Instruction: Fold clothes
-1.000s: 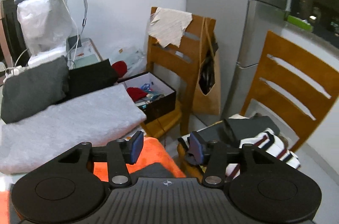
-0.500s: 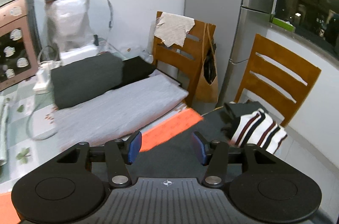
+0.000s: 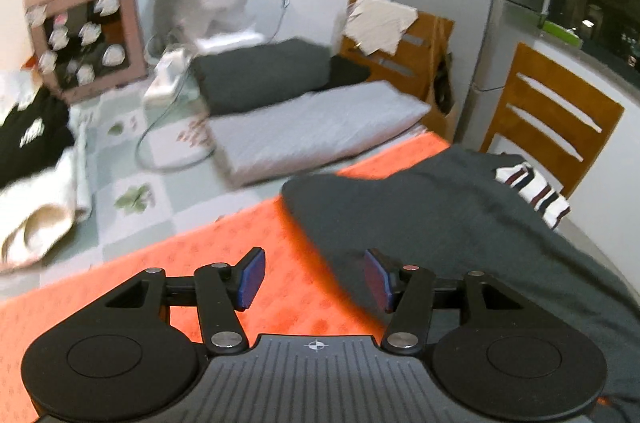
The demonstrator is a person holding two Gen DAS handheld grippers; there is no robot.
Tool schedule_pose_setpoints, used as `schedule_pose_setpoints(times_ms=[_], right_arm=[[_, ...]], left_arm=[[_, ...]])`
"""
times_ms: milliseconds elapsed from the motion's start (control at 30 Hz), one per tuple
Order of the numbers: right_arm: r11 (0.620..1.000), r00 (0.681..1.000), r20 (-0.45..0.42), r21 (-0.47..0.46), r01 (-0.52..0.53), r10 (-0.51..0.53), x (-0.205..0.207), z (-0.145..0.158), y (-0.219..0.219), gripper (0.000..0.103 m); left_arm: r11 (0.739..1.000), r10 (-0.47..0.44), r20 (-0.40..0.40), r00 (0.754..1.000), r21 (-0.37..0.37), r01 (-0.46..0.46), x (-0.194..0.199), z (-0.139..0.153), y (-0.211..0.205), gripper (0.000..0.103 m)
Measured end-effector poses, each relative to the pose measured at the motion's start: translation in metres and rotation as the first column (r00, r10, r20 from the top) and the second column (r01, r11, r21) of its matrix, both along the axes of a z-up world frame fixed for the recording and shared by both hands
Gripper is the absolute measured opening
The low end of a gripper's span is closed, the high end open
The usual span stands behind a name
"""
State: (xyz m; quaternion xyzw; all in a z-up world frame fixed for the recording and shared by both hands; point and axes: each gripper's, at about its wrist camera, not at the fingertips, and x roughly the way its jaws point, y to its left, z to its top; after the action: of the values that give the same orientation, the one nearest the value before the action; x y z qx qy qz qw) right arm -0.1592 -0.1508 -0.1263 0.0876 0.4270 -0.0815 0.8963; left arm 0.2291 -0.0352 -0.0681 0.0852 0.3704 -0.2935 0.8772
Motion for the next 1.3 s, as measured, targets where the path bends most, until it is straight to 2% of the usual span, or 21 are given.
schedule_pose_setpoints(times_ms=[133, 267, 333, 433, 500, 567, 600, 633, 733, 867, 1067, 1167, 1300], right_arm=[[1.000, 1.000, -0.010, -0.021, 0.003, -0.003, 0.002, -0.007, 0.005, 0.040], [0.999, 1.000, -0.009, -0.040, 0.002, -0.002, 0.000, -0.013, 0.005, 0.038], [0.999, 1.000, -0.002, -0.047, 0.016, -0.016, 0.000, -0.014, 0.003, 0.032], [0.998, 0.999, 0.004, -0.034, 0.044, -0.044, 0.001, -0.014, -0.001, 0.011], [0.998, 0.998, 0.009, -0.024, 0.057, -0.057, 0.001, -0.013, -0.003, 0.006], [0.998, 0.998, 0.017, -0.011, 0.060, -0.060, 0.002, -0.010, -0.003, 0.005], [0.998, 0.998, 0.024, -0.001, 0.059, -0.059, 0.001, -0.007, -0.003, 0.005], [0.998, 0.998, 0.033, 0.016, 0.057, -0.058, 0.000, -0.003, -0.004, 0.005], [0.996, 0.996, 0.062, 0.064, 0.056, -0.060, -0.004, 0.012, -0.009, 0.005], [0.982, 0.989, 0.111, 0.174, 0.077, -0.097, -0.017, 0.034, -0.028, 0.005], [0.936, 0.968, 0.162, 0.328, 0.128, -0.190, -0.038, 0.062, -0.076, 0.005], [0.913, 0.952, 0.167, 0.364, 0.184, -0.258, -0.047, 0.068, -0.108, 0.005], [0.887, 0.925, 0.141, 0.362, 0.285, -0.354, -0.056, 0.061, -0.154, 0.005]], left_arm=[[0.993, 0.072, -0.104, 0.992, -0.088, -0.082, 0.017, -0.019, 0.016, 0.058], [0.959, 0.127, -0.196, 0.972, -0.225, -0.171, 0.036, -0.038, 0.019, 0.058], [0.947, 0.142, -0.229, 0.963, -0.251, -0.200, 0.046, -0.048, 0.011, 0.058], [0.948, 0.155, -0.243, 0.958, -0.235, -0.213, 0.057, -0.062, -0.009, 0.057], [0.952, 0.154, -0.259, 0.954, -0.220, -0.213, 0.062, -0.070, -0.020, 0.056], [0.956, 0.137, -0.294, 0.946, -0.212, -0.204, 0.066, -0.077, -0.028, 0.032], [0.958, 0.132, -0.307, 0.943, -0.206, -0.201, 0.067, -0.079, -0.031, 0.012], [0.959, 0.131, -0.317, 0.939, -0.198, -0.201, 0.068, -0.080, -0.033, 0.008], [0.963, 0.114, -0.269, 0.956, -0.207, -0.173, 0.062, -0.068, -0.040, 0.007], [0.970, 0.086, -0.191, 0.978, -0.208, -0.126, 0.053, -0.034, -0.058, 0.006], [0.978, 0.048, -0.103, 0.994, -0.199, -0.067, 0.039, 0.015, -0.115, 0.007], [0.981, 0.029, -0.095, 0.995, -0.187, -0.046, 0.034, 0.023, -0.154, 0.007], [0.987, -0.005, -0.093, 0.996, -0.158, -0.009, 0.031, 0.015, -0.208, 0.008]])
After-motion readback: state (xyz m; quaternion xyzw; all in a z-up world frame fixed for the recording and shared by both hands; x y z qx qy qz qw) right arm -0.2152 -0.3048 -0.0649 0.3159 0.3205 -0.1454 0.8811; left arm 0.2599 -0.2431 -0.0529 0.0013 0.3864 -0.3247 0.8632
